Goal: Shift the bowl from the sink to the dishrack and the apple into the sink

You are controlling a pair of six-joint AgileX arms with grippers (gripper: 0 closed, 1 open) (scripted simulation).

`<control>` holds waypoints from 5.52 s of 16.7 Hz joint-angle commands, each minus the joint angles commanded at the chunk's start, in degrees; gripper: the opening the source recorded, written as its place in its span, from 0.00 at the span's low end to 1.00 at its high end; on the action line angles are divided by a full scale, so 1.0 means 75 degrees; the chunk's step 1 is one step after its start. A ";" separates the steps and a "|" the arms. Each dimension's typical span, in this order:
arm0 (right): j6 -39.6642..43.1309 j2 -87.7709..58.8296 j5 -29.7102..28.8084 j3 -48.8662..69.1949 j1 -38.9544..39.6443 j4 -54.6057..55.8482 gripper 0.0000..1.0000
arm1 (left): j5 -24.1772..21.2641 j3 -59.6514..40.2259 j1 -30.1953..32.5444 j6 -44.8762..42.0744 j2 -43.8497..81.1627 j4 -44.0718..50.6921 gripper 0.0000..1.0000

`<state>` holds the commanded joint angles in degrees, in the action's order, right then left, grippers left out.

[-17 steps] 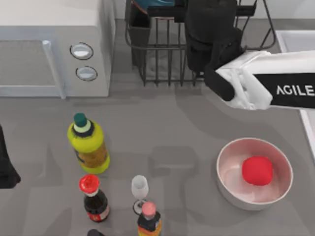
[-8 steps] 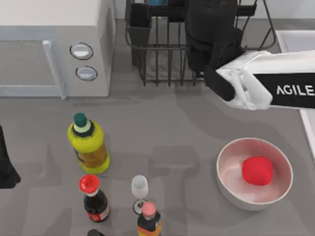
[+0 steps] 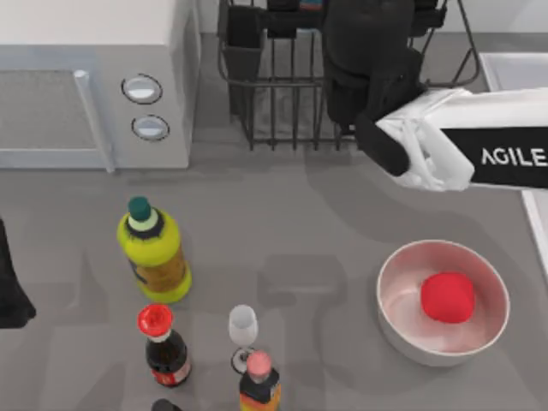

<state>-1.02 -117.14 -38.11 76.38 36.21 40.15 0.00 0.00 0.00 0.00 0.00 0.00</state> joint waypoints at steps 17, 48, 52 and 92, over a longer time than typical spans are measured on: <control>-0.0084 0.5282 0.2768 -0.4347 -0.1761 -0.1429 1.00 | 0.0000 0.0000 0.0000 0.0000 0.0000 0.0000 1.00; 0.0136 1.5619 0.5082 -1.0184 -0.4828 -0.5354 1.00 | 0.0000 0.0000 0.0000 0.0000 0.0000 0.0000 1.00; 0.0136 1.5619 0.5082 -1.0184 -0.4828 -0.5354 1.00 | 0.0000 0.0000 0.0000 0.0000 0.0000 0.0000 1.00; -0.3767 0.2299 0.5080 -0.0561 -0.1023 -1.3656 1.00 | 0.0000 0.0000 0.0000 0.0000 0.0000 0.0000 1.00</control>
<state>-29.27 -99.90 -0.01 72.17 28.54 -62.27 0.00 0.00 0.00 0.00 0.00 0.00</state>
